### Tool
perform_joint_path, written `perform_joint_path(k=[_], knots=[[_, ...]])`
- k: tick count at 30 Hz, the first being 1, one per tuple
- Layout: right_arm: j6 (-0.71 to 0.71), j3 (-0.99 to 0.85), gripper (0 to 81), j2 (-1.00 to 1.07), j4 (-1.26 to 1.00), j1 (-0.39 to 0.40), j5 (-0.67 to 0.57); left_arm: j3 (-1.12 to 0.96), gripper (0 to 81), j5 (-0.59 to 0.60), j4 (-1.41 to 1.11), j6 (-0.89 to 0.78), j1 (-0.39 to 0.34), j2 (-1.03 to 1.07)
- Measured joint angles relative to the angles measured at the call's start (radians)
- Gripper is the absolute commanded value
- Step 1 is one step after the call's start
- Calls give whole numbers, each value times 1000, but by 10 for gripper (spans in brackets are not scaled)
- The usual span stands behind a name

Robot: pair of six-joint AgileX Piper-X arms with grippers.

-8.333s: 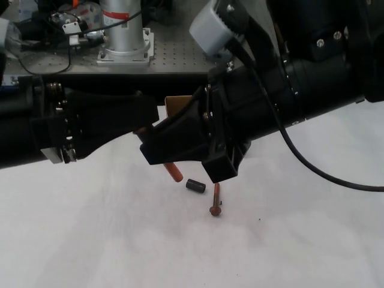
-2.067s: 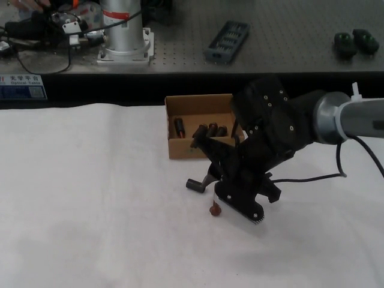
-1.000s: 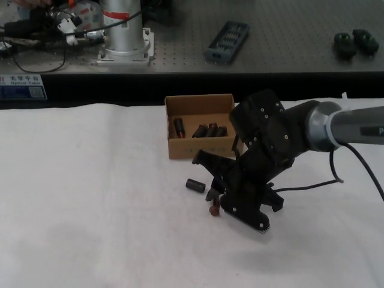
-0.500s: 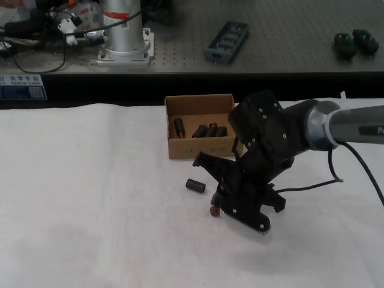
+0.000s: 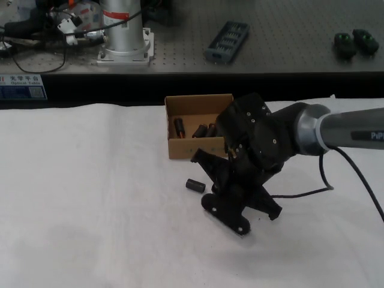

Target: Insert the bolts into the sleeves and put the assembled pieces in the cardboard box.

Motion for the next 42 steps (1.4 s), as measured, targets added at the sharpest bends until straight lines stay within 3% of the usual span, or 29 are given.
perform_joint_path(k=[2, 8, 11, 13, 21, 26, 30, 38, 42], knots=[[143, 6, 28, -23, 0, 12, 3, 0, 243, 0, 0, 0, 0, 0], [380, 10, 28, -119, 3, 31, -13, 0, 243, 0, 0, 0, 0, 0], [777, 10, 28, -266, 27, 31, -70, 0, 243, 0, 0, 0, 0, 0], [920, 10, 28, -328, 67, 31, -105, 0, 243, 0, 0, -15, 0, 0], [1216, 10, 28, -503, 264, 31, -181, 0, 243, 14, 0, -60, -19, 102], [1277, 10, 28, -528, 370, 31, -187, -12, 243, 62, -3, 10, -104, 314], [1287, 10, 28, -528, 467, 31, -189, -97, 243, 28, -44, 81, -228, 580], [1298, 10, 28, -528, 613, 13, -189, -309, 244, 4, -142, 188, -352, 904], [1328, 10, 28, -554, 619, -23, -195, -433, 328, 0, -149, 296, -390, 1075]])
